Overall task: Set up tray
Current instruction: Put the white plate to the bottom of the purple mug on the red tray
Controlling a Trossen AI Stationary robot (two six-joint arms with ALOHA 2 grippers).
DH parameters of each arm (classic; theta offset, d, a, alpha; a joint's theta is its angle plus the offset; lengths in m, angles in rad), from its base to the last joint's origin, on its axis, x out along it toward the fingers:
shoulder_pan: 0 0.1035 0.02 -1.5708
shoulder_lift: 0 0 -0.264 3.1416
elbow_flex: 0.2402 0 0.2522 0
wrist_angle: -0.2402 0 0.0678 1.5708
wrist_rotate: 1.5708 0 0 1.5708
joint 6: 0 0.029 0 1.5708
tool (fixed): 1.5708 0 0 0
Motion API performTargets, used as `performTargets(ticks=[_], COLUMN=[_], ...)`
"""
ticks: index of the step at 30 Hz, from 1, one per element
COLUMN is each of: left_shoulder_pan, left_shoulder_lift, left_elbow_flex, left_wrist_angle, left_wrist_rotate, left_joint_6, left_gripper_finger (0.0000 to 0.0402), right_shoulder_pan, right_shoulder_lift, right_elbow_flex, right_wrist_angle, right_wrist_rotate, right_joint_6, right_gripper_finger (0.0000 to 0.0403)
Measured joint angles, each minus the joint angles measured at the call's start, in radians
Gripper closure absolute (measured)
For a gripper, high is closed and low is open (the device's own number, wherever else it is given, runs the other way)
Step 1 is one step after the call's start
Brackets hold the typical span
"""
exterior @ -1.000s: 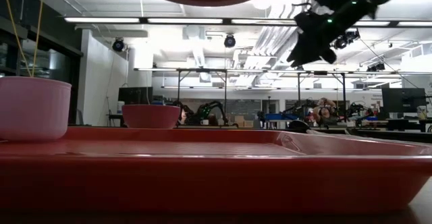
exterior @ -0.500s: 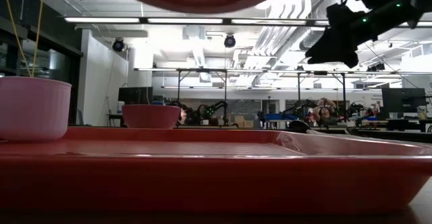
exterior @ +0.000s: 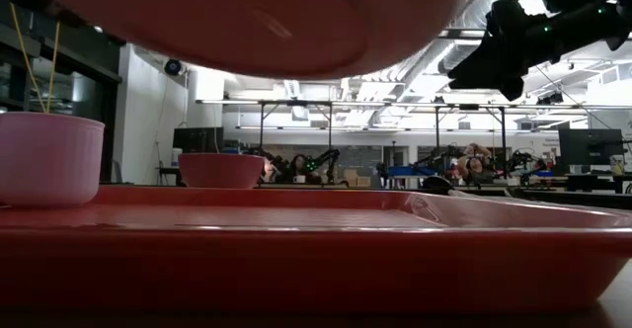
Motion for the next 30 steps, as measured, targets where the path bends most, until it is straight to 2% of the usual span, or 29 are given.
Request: performTargets(ticks=[10, 22, 30], left_shoulder_pan=[-0.006, -0.024, -0.024], left_shoulder_lift=[0.000, 0.000, 0.000], left_elbow_flex=[-0.048, -0.049, -0.049], left_wrist_angle=[0.056, 0.048, -0.007], left_wrist_rotate=[-0.009, -0.041, -0.062], left_joint_6=[0.002, 0.018, 0.018], left_gripper_finger=[0.0387, 0.0387, 0.0387], right_shoulder_pan=[0.000, 0.000, 0.000], right_shoulder_lift=[-0.036, -0.165, -0.287], right_elbow_flex=[0.000, 0.000, -0.136], right_wrist_angle=[0.031, -0.109, -0.017], right_wrist_rotate=[0.000, 0.008, -0.009], right_joint_6=[0.008, 0.019, 0.115], right_gripper_finger=[0.0290, 0.0290, 0.0290])
